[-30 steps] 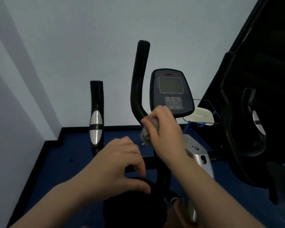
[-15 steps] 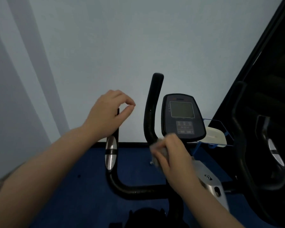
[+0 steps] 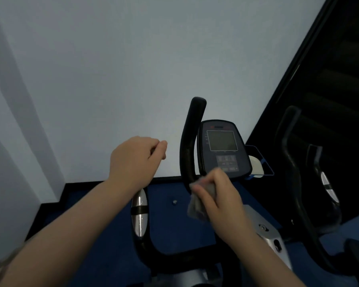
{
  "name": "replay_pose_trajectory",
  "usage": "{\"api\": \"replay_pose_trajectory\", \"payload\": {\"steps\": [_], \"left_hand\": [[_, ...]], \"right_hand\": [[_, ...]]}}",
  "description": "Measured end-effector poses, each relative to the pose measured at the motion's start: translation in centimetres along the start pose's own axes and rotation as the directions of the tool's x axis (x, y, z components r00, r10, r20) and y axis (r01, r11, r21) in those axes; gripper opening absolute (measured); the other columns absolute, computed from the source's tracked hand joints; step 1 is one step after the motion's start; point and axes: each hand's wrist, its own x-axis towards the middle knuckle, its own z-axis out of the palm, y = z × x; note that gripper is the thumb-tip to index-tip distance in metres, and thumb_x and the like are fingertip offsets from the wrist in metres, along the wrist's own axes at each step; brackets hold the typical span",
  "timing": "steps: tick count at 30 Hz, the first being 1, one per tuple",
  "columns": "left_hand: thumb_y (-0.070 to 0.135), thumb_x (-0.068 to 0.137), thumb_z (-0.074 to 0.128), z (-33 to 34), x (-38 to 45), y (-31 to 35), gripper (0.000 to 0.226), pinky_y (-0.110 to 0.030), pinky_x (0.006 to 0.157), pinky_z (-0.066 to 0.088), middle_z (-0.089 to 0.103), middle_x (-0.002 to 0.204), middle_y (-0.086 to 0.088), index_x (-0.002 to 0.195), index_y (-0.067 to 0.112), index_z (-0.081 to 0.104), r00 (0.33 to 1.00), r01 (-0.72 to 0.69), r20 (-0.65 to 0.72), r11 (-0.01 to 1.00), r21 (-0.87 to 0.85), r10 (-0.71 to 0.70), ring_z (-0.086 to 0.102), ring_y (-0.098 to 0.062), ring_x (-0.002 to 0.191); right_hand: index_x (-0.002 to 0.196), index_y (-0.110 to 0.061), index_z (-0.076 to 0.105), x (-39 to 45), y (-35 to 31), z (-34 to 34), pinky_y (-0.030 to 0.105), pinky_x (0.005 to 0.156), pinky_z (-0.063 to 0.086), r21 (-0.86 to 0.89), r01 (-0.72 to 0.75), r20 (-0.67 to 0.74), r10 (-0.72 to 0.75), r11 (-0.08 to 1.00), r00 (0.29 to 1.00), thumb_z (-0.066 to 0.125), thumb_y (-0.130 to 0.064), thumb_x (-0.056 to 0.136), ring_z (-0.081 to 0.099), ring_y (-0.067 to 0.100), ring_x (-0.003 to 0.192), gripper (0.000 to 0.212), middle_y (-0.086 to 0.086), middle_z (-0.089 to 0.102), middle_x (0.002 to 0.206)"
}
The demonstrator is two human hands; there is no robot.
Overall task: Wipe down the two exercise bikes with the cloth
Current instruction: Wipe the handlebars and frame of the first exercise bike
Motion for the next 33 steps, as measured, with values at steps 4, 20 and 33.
{"api": "replay_pose_trajectory", "payload": {"steps": [4,20,33], "left_hand": [[0.041,0.096,0.038,0.1,0.0,-0.5,0.046,-0.023,0.053,0.037,0.052,0.056,0.011,0.065,0.022,0.067,0.998,-0.063,-0.003,0.998,0.010,0.063,0.050,-0.007,0.060],[0.043,0.092,0.034,0.7,0.0,-0.7,0.049,-0.037,0.052,0.046,0.056,0.055,0.004,0.060,0.018,0.063,0.997,-0.040,-0.062,0.999,-0.003,0.040,0.052,-0.013,0.058],[0.040,0.092,0.037,0.3,0.1,-0.5,0.047,-0.028,0.051,0.040,0.052,0.050,0.005,0.061,0.018,0.064,0.999,-0.039,-0.030,0.999,-0.031,0.038,0.051,-0.010,0.056]], "right_hand": [[0.084,-0.019,0.045,5.3,-1.4,2.1,0.029,0.066,0.046,0.067,-0.157,-0.068,0.162,0.985,0.985,0.054,-0.032,0.094,0.055,0.011,0.077,0.019,0.001,0.055,0.086],[0.089,-0.036,0.036,3.9,-1.5,2.9,0.028,0.065,0.047,-0.035,-0.098,-0.120,0.094,0.995,0.988,0.051,-0.044,0.088,0.051,0.005,0.086,0.017,-0.011,0.044,0.098],[0.092,-0.030,0.043,2.8,-1.8,2.3,0.028,0.071,0.049,-0.061,0.002,-0.089,-0.007,0.998,0.996,0.065,-0.018,0.087,0.049,0.011,0.093,0.025,-0.013,0.041,0.099]]}}
